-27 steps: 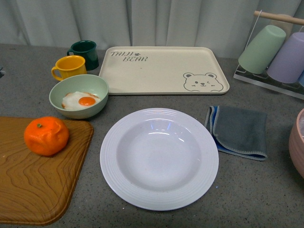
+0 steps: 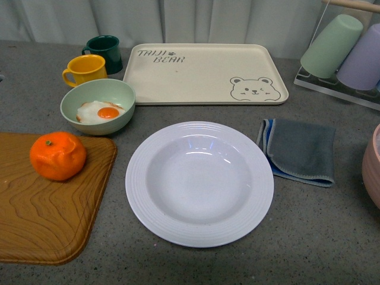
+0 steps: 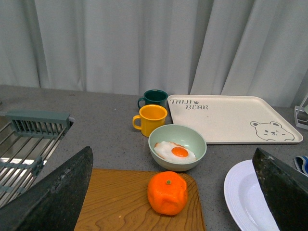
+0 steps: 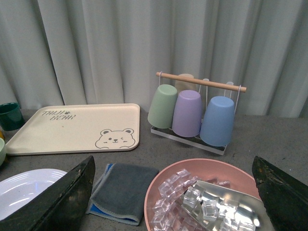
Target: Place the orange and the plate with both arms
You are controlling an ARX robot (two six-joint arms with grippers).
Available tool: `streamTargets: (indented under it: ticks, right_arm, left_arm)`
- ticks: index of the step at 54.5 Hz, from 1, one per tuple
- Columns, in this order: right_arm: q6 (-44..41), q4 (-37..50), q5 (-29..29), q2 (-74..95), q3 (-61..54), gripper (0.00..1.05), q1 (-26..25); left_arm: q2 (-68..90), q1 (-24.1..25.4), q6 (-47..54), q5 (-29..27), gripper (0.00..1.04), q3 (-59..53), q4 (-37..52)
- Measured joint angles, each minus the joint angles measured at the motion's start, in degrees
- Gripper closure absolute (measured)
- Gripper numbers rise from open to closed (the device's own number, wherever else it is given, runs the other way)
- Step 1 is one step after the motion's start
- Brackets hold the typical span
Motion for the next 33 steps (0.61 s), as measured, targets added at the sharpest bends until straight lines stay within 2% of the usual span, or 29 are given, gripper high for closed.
streamTargets:
  ticks: [30,31,33]
  right_arm:
    - [0.0,0.0,0.0,0.0,0.0,0.09,0.0]
    - [0.0,0.0,0.0,0.0,0.0,0.09,0.0]
    - [0.0,0.0,0.0,0.0,0.0,0.09,0.0]
  left_arm:
    - [0.0,0.0,0.0,0.0,0.07,0.0,0.0]
    - [0.09,-0.02,0.0,-0.24,0.07,0.04,-0.09]
    - [3.34,-1.42,-2.32,-4.74,0.07,2.21,-5.97]
